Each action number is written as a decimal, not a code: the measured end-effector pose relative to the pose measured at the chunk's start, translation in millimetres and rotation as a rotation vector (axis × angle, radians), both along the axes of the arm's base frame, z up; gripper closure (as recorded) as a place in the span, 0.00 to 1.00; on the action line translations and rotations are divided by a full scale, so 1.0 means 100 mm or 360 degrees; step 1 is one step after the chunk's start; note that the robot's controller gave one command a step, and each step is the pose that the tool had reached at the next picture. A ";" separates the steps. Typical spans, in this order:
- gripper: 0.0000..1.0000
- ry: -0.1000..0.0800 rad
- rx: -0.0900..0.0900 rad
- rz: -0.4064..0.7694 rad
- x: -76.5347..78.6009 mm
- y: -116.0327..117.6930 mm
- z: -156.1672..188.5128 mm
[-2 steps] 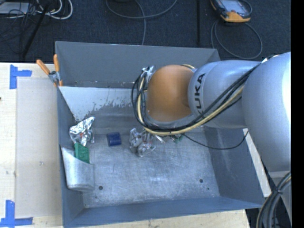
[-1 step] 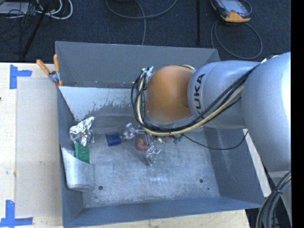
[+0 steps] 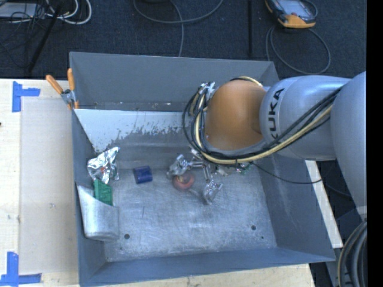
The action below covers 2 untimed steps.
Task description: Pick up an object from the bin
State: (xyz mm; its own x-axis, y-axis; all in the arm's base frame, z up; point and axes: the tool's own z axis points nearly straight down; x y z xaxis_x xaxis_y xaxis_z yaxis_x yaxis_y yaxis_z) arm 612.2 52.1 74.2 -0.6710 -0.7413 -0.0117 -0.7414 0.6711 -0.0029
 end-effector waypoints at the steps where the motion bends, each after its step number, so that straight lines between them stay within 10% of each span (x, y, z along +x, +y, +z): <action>1: 1.00 -0.0002 -0.0004 -0.0001 0.01 -0.01 0.02; 2: 1.00 -0.0001 -0.0009 0.0145 0.06 -0.01 1.20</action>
Offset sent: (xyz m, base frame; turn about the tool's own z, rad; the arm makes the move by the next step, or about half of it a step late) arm 0.0000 0.0000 0.0000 0.0000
